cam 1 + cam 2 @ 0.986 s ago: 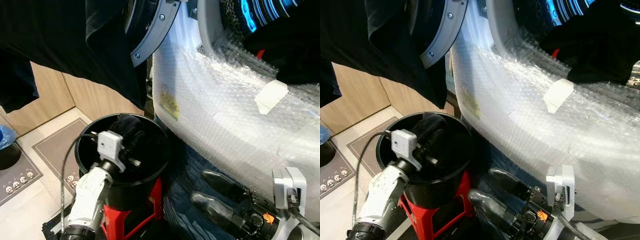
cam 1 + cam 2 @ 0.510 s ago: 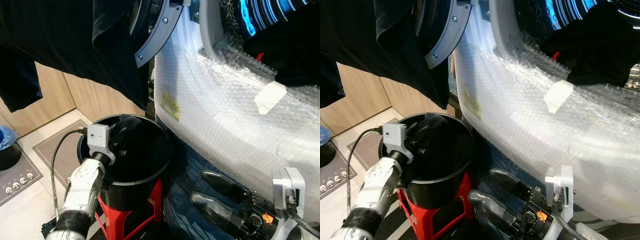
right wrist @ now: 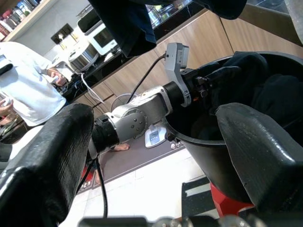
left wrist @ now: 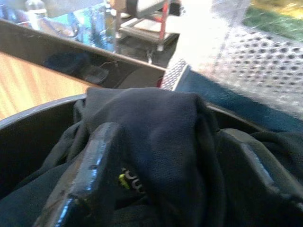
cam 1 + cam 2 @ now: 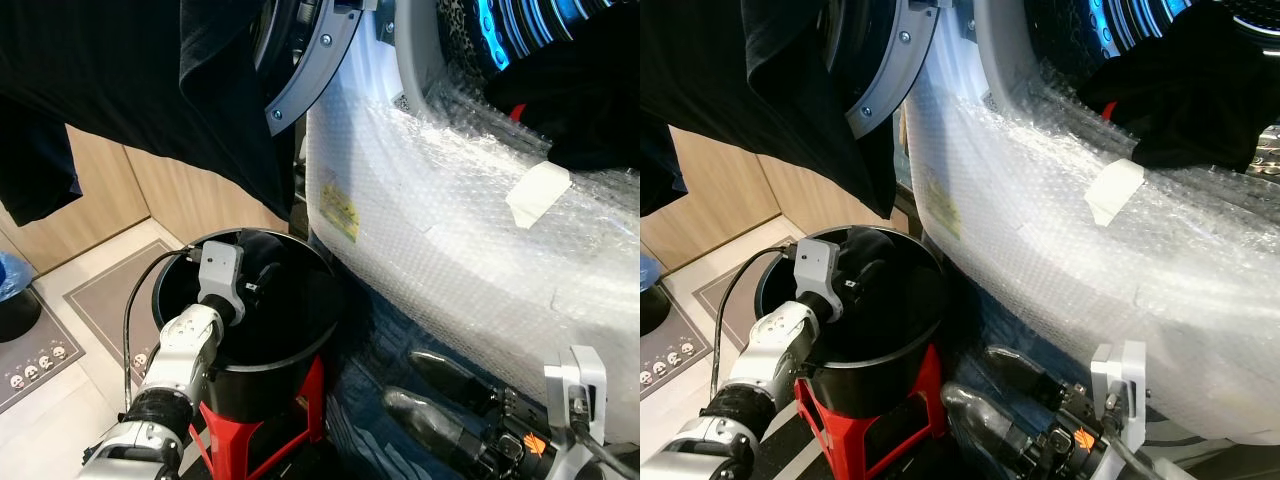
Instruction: Clothes washing
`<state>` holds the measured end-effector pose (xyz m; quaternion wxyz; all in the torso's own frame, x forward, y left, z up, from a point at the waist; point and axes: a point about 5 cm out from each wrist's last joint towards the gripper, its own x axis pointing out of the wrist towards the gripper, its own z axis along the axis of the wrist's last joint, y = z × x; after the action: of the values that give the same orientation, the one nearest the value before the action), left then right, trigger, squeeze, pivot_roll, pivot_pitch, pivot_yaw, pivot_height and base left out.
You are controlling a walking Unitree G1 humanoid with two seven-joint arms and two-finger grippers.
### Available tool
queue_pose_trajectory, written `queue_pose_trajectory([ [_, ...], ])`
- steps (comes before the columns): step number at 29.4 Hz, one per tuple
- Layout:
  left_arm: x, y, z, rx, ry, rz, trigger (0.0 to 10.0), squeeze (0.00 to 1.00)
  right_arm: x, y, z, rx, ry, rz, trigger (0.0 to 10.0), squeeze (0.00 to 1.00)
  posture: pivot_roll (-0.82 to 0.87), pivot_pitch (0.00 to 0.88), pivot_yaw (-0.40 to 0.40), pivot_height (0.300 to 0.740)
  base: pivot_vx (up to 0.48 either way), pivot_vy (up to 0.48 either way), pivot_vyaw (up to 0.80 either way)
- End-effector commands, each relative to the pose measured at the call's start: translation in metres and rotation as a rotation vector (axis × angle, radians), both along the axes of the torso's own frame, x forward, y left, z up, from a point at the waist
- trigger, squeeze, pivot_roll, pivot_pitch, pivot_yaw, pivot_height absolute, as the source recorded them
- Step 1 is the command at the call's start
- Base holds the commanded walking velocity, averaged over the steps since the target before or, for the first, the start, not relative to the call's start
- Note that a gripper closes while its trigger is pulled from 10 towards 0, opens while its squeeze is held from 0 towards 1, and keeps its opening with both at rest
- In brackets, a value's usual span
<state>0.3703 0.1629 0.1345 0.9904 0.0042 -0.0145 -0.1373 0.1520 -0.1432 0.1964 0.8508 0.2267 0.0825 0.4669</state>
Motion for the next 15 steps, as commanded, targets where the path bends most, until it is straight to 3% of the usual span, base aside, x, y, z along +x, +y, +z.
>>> queue_pose_trajectory([
  [1, 0.0001, 0.0014, -0.0042, 0.021, 0.028, 0.007, 10.0, 1.00, -0.0038, 0.0011, 0.0043, -0.004, -0.019, 0.002, 10.0, 0.00, -0.19, 0.200, -0.044, 0.740, 0.000, 0.000, 0.00],
  [15, 0.0027, 0.0074, -0.0086, 0.029, 0.083, -0.002, 10.0, 1.00, -0.0118, 0.0007, 0.0076, -0.006, -0.011, -0.003, 10.0, 0.00, -0.22, 0.213, -0.048, 0.740, 0.000, 0.000, 0.00],
])
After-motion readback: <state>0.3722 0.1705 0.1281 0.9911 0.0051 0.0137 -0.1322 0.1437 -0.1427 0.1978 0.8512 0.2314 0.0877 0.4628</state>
